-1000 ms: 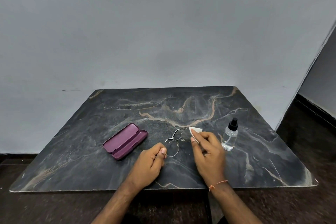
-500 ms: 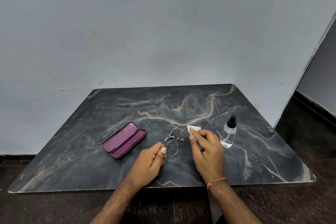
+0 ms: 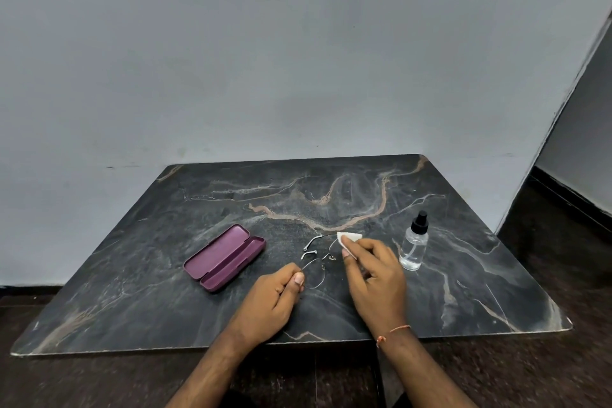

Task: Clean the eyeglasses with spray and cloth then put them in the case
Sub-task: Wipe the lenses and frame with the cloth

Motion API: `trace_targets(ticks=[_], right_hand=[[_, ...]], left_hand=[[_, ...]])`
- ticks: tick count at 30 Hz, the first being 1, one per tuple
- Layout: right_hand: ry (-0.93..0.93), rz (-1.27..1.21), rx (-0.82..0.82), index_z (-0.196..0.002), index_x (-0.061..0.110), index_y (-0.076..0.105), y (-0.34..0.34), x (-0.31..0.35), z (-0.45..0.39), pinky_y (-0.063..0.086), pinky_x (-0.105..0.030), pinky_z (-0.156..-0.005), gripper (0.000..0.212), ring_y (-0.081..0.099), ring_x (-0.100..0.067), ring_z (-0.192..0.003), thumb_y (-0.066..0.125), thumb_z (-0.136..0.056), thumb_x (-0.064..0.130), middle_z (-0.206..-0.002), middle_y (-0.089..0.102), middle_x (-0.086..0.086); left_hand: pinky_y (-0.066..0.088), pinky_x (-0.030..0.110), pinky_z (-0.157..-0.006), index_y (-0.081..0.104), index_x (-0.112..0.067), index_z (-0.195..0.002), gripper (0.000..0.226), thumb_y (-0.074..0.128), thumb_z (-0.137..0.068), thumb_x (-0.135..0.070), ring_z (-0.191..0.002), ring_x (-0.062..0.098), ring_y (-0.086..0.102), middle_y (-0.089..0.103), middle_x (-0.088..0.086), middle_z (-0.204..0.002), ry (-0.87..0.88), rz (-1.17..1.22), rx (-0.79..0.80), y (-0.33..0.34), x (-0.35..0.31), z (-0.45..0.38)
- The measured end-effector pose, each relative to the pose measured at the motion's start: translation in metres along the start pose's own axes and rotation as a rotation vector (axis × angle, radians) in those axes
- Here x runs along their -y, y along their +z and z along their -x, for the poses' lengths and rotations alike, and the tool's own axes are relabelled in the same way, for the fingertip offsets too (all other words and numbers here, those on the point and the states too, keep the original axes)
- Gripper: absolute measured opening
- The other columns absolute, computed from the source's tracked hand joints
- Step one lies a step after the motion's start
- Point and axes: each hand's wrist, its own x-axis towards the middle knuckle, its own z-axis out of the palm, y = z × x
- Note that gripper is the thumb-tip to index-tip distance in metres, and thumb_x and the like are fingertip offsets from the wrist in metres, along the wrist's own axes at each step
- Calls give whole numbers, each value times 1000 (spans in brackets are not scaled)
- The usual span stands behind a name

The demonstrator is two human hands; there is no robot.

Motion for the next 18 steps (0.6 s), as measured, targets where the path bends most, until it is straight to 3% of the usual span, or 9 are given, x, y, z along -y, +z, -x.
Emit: trace_targets(ticks=[6, 12, 14, 18], right_hand=[[-141, -6, 80, -128, 38, 77, 2, 4, 4, 44, -13, -90, 36, 63, -4, -99, 76, -96, 21, -108, 68, 22], [94, 1, -38, -121, 37, 81, -1, 2, -2, 53, -27, -76, 32, 60, -7, -80, 74, -94, 23, -98, 68, 22], [50, -5, -13, -116, 34, 82, -2, 4, 0, 55, -29, -78, 27, 63, -6, -85, 75, -93, 22, -101, 71, 23], [-107, -26, 89, -110, 32, 81, -2, 9, 4, 50, -18, -85, 21, 65, -2, -92, 79, -93, 20, -107, 74, 25]], left_hand=[[51, 47, -65, 53, -35, -87, 45, 33, -109, -68, -62, 17, 60, 63, 1, -71, 7, 1, -9, -1, -1, 0], [51, 47, -64, 53, -33, -87, 46, 33, -109, -68, -62, 20, 59, 62, 3, -70, 10, 8, -6, -1, -1, 0], [51, 44, -63, 54, -32, -87, 46, 33, -110, -66, -62, 18, 59, 62, 2, -70, 8, 16, -14, -1, 0, 0], [45, 26, -61, 55, -33, -88, 43, 36, -110, -64, -61, 6, 54, 61, -1, -69, -1, 53, -45, -1, 0, -1]])
